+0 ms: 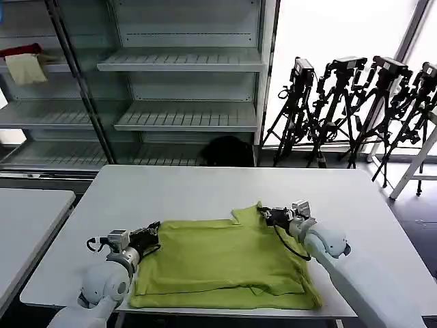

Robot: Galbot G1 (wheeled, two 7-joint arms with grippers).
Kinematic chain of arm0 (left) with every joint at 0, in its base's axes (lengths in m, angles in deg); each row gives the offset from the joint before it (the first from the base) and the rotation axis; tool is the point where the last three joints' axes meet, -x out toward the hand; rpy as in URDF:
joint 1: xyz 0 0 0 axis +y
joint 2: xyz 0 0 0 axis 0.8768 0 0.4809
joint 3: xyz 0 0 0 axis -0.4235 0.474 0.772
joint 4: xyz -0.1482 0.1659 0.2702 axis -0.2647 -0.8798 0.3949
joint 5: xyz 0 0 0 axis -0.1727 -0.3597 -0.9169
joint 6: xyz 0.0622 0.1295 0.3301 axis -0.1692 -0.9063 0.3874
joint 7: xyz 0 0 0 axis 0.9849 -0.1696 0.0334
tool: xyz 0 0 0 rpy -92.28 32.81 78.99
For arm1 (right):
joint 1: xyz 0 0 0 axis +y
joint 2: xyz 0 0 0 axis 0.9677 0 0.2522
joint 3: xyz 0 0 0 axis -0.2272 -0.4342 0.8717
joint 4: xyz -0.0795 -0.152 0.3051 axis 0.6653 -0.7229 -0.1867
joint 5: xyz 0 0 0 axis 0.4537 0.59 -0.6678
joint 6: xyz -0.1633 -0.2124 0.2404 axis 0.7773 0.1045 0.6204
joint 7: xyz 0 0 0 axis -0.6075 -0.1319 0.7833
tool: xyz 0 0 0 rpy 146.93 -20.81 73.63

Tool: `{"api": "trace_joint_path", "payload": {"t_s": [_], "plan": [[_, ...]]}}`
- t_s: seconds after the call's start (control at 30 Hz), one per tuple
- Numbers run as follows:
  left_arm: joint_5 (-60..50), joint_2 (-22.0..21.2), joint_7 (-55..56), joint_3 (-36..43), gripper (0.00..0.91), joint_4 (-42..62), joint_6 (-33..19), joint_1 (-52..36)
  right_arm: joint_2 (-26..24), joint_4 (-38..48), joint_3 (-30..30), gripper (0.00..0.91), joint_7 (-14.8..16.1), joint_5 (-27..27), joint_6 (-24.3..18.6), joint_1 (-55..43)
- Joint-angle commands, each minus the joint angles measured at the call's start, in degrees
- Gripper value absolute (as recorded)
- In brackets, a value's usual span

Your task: Fold and organize the clothes.

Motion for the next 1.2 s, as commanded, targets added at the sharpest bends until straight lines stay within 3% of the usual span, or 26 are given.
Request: {"api": "trace_joint_path", "payload": {"t_s": [0.03, 0.47, 0.73, 1.2], "plan": [[0.2, 0.5, -0.1, -0.4, 0.000, -2.5, -1.3, -0.1, -1.3, -3.2, 1.1, 0.000, -0.3, 0.0, -2.5, 1.0], [1.3, 4.2, 1.1, -2.6, 0.000, -11.5, -0.8, 5.0, -7.4, -13.0, 4.6, 0.000, -1.6, -2.8, -5.3, 5.6], [0.6, 5.9, 1.6, -4.4, 0.000, -18.5, 0.2, 11.2, -13.8, -23.2, 10.8, 0.000, -1.6, -4.0, -6.3, 16.6], [-8.7, 5.8, 0.6, -7.7, 0.000, -25.1, 0.9, 23.4, -20.3, -32.4, 23.9, 0.000, -1.1, -3.7, -8.7, 37.9]]}}
